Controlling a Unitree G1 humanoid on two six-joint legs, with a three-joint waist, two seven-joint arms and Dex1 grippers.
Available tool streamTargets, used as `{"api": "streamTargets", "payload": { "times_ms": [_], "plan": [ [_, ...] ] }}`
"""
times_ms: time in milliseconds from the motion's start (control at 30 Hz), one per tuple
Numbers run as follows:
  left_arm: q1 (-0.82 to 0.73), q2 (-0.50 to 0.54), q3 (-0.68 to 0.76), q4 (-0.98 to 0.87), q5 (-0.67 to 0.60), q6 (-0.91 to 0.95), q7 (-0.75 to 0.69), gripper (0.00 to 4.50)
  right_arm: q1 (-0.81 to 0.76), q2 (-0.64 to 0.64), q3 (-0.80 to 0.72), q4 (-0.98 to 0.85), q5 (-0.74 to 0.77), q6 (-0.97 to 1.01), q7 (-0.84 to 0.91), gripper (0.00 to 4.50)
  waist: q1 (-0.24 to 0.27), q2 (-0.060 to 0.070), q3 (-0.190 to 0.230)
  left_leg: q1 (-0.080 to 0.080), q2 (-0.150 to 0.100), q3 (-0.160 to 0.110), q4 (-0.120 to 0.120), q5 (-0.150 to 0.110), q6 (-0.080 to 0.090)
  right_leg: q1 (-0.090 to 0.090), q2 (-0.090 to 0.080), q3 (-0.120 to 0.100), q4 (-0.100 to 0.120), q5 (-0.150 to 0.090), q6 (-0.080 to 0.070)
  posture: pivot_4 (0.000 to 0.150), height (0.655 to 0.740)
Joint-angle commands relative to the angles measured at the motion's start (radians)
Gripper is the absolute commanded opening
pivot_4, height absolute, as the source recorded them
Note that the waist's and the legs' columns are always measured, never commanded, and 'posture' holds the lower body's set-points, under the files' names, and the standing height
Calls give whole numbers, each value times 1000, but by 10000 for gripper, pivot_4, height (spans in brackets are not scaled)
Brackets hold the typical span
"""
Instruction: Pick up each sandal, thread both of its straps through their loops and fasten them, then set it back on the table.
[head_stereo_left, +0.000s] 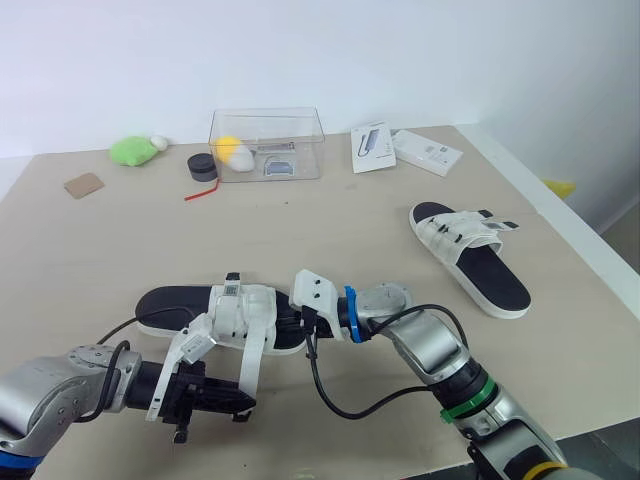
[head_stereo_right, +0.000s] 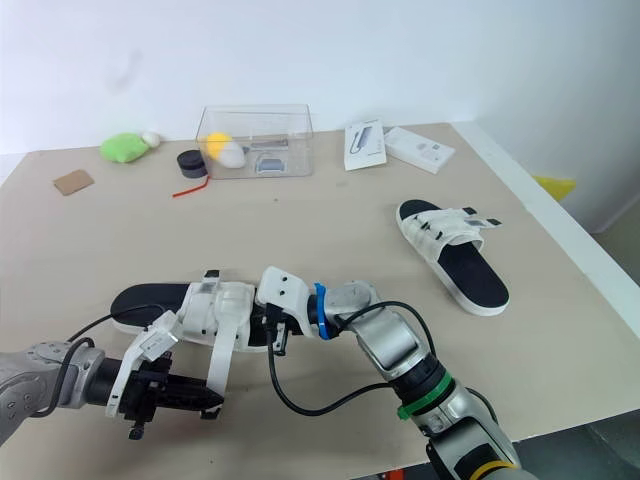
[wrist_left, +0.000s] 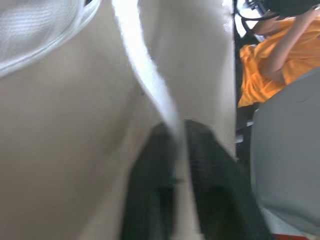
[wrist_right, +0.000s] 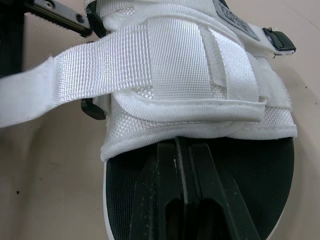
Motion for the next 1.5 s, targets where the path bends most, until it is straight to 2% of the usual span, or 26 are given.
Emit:
{"api": "streamTargets", "payload": {
  "times_ms": [33,200,400,533,767,1100,1500],
  "plan": [
    [-38,6,88,-13,-114,30,-24,543,24,-20,27,49,-24,36,1,0,0,0,0,0,0,0,0,0,0,0,0,0,0,0,0,1500,7400],
    [-195,29,181,51,-242,95,11,543,18,-14,29,59,-25,29,1,0,0,-1,0,0,0,0,0,0,0,0,0,-1,0,0,0,1500,7400],
    [-353,-13,117,174,-165,101,100,543,13,-5,32,68,-27,24,-1,0,-1,-1,0,1,-1,-1,0,0,0,1,0,0,0,1,1,1500,7400],
    [-408,-45,42,234,-100,74,72,543,11,0,31,70,-26,26,-3,0,-2,-1,0,0,-1,0,0,0,0,1,1,-1,0,1,1,1500,7400],
    [-524,-87,-45,372,-41,51,-55,543,12,4,33,67,-27,28,-5,0,-2,-1,0,0,-1,0,0,0,0,1,2,-2,0,1,0,1500,7400],
    [-531,-44,-172,435,92,5,-228,543,19,3,27,62,-28,29,-15,0,-3,-1,0,0,0,-1,0,0,0,1,3,-2,0,1,0,1500,7400],
    [-503,-40,-174,421,139,-17,-263,543,10,5,29,73,-32,18,-11,0,-3,-1,0,0,1,-1,0,0,0,1,4,-1,0,1,0,1500,7400]
  ]
}}
